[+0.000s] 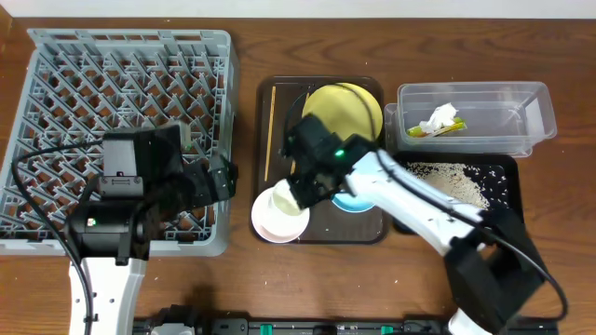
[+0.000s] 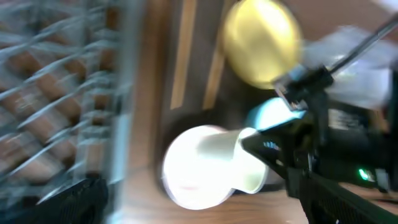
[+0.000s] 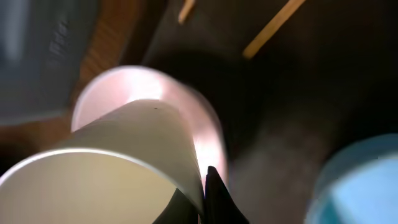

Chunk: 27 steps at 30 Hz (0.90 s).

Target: Sort waste into correct bins and load items into the dishwasher

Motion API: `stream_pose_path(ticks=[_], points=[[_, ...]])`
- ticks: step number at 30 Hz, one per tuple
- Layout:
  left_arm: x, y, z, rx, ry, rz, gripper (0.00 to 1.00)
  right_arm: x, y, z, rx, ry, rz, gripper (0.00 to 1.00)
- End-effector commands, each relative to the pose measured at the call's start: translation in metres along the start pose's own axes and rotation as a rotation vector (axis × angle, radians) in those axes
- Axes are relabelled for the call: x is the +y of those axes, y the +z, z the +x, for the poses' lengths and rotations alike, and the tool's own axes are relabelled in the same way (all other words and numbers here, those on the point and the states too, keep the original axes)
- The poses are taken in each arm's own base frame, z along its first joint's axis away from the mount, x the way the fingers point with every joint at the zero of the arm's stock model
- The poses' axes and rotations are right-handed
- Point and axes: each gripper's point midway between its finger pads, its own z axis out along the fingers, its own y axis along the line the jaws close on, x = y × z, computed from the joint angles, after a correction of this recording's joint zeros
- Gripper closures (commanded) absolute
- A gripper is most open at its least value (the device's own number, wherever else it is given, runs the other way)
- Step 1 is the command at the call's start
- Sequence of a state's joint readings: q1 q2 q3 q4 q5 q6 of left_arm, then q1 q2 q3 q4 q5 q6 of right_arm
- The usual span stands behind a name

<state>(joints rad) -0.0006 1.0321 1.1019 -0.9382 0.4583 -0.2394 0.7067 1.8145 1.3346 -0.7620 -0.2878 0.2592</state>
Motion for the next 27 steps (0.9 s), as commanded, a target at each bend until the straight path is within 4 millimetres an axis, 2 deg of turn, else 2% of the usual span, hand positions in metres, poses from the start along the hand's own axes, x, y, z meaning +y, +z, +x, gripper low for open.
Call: stream_pose_path(ticks=[1,5,8,10,15,22,27], points=[[-0.051,-0.014,-0.001,0.020,0.037,0.329,0.02,0.016,-0.083,-0.044,-0.212,-0.087,-0.162,0.99],[-0.085,-0.037,-0.009,0.007,0.076,0.584,0.02,0.011,-0.155,-0.060,-0.387,-0.136,-0.315,0.99],[-0.105,-0.052,-0.010,0.017,0.120,0.741,0.02,0.027,-0.200,-0.059,-0.478,-0.238,-0.512,0.99],[-0.119,-0.065,-0.007,0.040,0.156,0.864,0.04,0.046,-0.229,-0.055,-0.521,-0.328,-0.705,0.99],[-0.131,-0.081,-0.002,0.061,0.200,0.978,0.03,0.072,-0.231,-0.051,-0.515,-0.418,-0.788,0.99],[-0.139,-0.084,0.005,0.093,0.217,1.016,0.04,0.099,-0.228,-0.053,-0.539,-0.529,-0.815,0.99],[-0.148,-0.084,0.015,0.131,0.242,1.041,0.14,0.110,-0.220,-0.059,-0.543,-0.528,-0.794,0.99]])
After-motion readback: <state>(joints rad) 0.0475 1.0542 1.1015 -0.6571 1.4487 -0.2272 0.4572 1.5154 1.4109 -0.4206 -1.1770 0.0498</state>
